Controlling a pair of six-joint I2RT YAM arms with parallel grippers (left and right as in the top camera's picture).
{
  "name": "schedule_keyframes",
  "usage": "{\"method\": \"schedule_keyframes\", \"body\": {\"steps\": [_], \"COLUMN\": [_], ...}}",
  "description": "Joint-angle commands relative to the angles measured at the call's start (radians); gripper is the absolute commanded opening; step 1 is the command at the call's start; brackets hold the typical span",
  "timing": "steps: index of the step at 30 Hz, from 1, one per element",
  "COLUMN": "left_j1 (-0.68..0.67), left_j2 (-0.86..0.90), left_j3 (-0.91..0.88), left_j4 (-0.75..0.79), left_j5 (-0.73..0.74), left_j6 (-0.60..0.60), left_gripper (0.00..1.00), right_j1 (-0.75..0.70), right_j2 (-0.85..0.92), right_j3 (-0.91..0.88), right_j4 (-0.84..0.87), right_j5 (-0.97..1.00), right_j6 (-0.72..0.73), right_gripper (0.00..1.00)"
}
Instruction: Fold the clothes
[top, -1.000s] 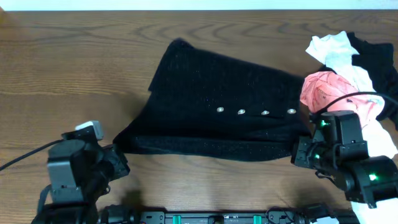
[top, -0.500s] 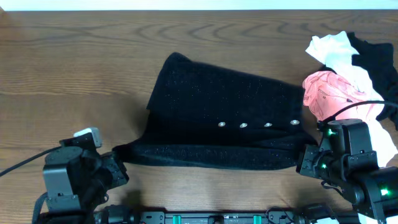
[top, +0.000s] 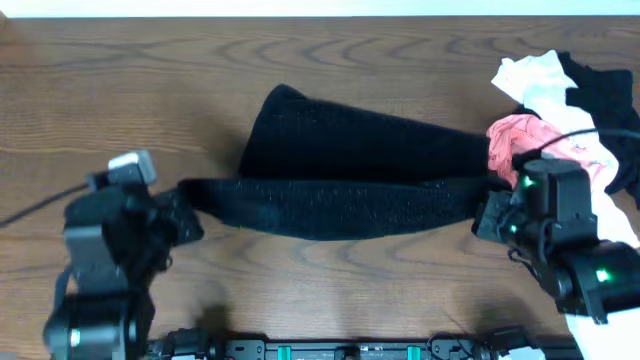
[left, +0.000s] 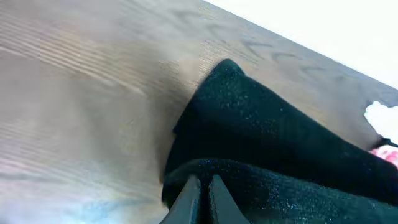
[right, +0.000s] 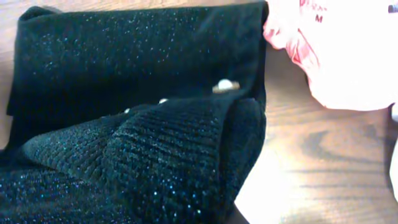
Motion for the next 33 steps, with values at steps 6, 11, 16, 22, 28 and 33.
{"method": "schedule_keyframes", "body": {"steps": [6,11,16,22,28,33], "left_j1": [-0.046,-0.122,-0.147,-0.151,-0.177,-0.208], "left_j2": [0.259,0.402,0.520,0.639,0.738,0.816], "left_j3": [0.002,0.002,0.002,0.002,0.002,0.002], "left_j4": [0.180,0.334,0.466,0.631,0.812,0.962], "left_j5": [-0.053,-0.063,-0.069,-0.117,-0.121,-0.121], "left_j6": [0.049,0.073,0.074,0.074,0.119,0.131], "left_gripper": [0.06,0.06,0.06,0.06,0.06,0.06], "right_j1": [-0.006,-0.007,-0.024,-0.068,-0.113,-0.137], "right_j2": [0.144,0.227,0.309,0.419,0.530,0.604], "right_j3": [0.024,0.024,0.024,0.024,0.024,0.024], "right_j4": [0.052,0.101,0.207,0.314,0.401,0.495], "right_j5": [0.153,0.190,0.193,0.193,0.193,0.176], "right_j6": [-0.031,-0.031,-0.042,-0.050,-0.050,-0.049], "right_gripper": [0.01,0.01,0.01,0.01,0.01,0.01]}}
